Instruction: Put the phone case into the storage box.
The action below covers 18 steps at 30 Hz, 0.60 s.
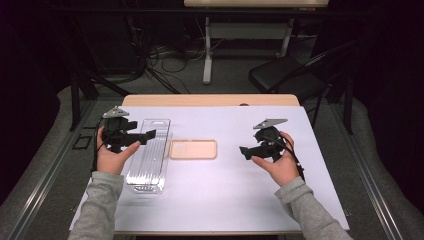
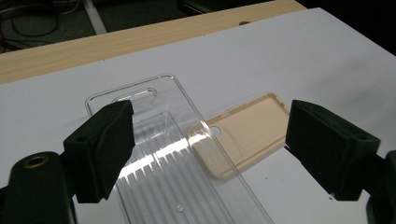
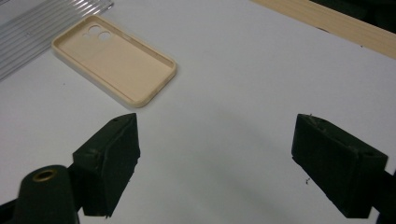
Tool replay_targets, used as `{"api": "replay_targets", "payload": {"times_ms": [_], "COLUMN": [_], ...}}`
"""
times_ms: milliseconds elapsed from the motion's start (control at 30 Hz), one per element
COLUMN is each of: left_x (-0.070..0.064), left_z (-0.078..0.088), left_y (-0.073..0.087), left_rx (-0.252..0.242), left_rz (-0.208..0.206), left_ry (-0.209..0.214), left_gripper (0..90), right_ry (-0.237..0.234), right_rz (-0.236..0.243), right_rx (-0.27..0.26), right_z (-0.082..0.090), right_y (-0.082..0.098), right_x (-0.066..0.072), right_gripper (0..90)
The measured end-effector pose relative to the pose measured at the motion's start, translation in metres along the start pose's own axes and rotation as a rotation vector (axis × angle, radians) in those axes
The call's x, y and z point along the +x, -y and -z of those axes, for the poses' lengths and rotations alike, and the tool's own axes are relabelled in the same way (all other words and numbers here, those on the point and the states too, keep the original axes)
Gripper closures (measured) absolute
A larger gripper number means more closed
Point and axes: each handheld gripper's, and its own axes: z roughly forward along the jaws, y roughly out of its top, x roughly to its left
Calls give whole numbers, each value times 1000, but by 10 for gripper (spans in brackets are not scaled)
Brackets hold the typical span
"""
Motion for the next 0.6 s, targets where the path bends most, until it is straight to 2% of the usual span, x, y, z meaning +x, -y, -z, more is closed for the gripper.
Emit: {"api": "replay_targets", "payload": {"times_ms": [200, 367, 600], "left_x": [6, 7, 7], "left_z": [3, 2, 4], "left_y": [0, 2, 2], "left_rx": [-14, 5, -14], "left_rz": [17, -11, -13], "left_ry": [4, -4, 6], "left_gripper": [159, 159, 158], "right_ry": [-8, -7, -11], "right_rz": [-12, 2, 22], "right_rx": [0, 7, 51], "right_z": [-3, -7, -24], "right_y": [-18, -31, -43], "right_x": [-4, -4, -2], "right_gripper": [149, 172, 197]}}
